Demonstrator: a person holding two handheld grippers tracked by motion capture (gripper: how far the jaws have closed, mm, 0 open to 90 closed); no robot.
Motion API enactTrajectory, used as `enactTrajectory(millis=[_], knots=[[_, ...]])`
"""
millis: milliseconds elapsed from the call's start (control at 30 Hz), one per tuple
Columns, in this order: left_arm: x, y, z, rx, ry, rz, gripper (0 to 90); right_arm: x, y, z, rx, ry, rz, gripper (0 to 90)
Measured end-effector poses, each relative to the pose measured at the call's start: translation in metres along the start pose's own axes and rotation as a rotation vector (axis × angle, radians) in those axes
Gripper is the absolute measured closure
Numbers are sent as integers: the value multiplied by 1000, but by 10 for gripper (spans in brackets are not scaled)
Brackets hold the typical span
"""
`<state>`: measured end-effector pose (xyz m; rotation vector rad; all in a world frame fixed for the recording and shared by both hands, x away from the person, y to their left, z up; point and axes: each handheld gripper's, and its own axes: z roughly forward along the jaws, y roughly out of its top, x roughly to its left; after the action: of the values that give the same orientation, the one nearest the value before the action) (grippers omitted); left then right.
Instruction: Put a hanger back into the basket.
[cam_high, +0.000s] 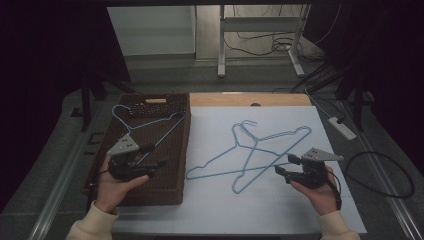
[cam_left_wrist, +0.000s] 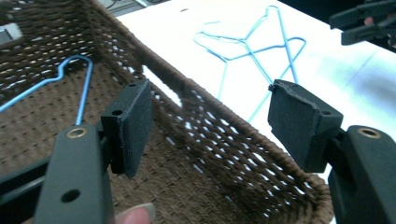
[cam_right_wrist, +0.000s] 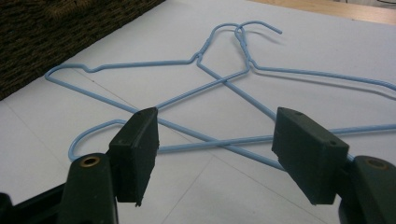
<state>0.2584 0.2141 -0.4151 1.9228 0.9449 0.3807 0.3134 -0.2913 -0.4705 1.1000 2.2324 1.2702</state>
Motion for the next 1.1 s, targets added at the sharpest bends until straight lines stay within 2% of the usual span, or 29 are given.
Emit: enactTrajectory(millis=[367,500,1100], knots=[[-19,-4,11,4,-31,11,317,-1,1,-4,-18,-1,3,322],[-20,-5,15,-2,-31,3,318,0,1,-5,-18,-1,-2,323],[-20,-6,15,-13,-18,21,317,0,2,-5,-14,-6,-12,325]])
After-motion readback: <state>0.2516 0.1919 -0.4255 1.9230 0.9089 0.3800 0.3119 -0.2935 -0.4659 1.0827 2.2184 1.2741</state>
